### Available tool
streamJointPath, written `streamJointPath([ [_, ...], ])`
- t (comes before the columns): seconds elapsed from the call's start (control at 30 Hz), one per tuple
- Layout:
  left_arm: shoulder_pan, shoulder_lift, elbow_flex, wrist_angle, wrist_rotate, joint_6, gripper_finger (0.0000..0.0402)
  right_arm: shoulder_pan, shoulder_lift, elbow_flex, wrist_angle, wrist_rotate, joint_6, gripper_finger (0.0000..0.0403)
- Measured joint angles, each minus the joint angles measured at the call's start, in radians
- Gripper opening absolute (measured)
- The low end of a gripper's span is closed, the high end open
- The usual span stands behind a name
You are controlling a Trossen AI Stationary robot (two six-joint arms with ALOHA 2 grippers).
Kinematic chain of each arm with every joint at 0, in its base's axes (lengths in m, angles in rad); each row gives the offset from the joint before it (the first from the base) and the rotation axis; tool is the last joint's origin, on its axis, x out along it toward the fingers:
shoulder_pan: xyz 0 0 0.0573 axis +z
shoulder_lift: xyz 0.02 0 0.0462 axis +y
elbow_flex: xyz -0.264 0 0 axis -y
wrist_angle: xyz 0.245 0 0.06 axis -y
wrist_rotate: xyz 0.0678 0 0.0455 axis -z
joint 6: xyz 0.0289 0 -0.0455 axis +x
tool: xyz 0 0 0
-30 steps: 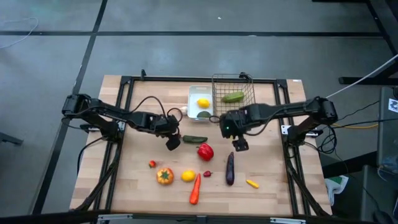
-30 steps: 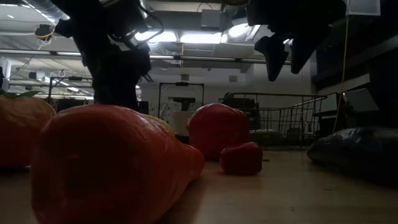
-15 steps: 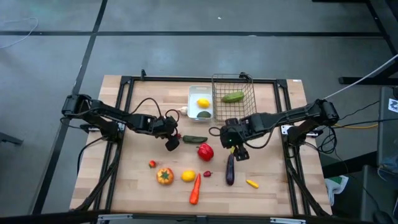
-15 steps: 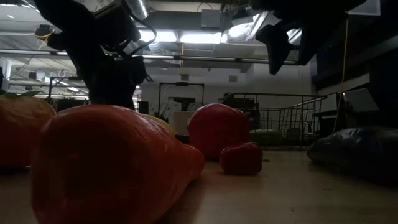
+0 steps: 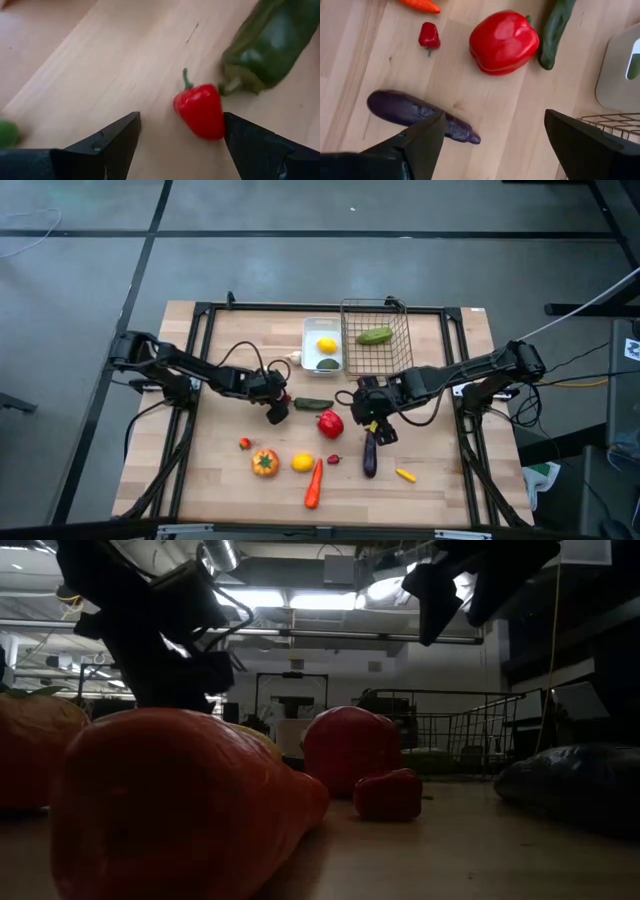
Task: Sort produce into baskets
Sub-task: Put the red bell pepper into the gold wire basket
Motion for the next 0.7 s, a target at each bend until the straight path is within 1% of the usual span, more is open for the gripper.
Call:
streamJointPath([
  [0.17,-0.001,0.018,0.001,0.031,-0.029,0.001,0.0278,0.000,0.000,0.000,0.005,0.000,0.000,0.0335],
  [0.37,0.000,0.020,0.001,0.034,-0.034,0.012,0.0272,0.000,0.000,0.000,0.005,0.000,0.000,0.0335],
  [0.47,0.000,0.020,0.001,0.033,-0.040,0.013,0.0247,0.000,0.000,0.000,0.005,0.000,0.000,0.0335],
  [0.6,0.000,0.020,0.001,0.031,-0.043,0.012,0.0199,0.000,0.000,0.000,-0.006,0.000,0.000,0.0335],
  [0.7,0.001,0.021,0.008,0.025,-0.042,0.007,0.0163,0.000,0.000,0.000,-0.055,0.000,0.001,0.0335],
])
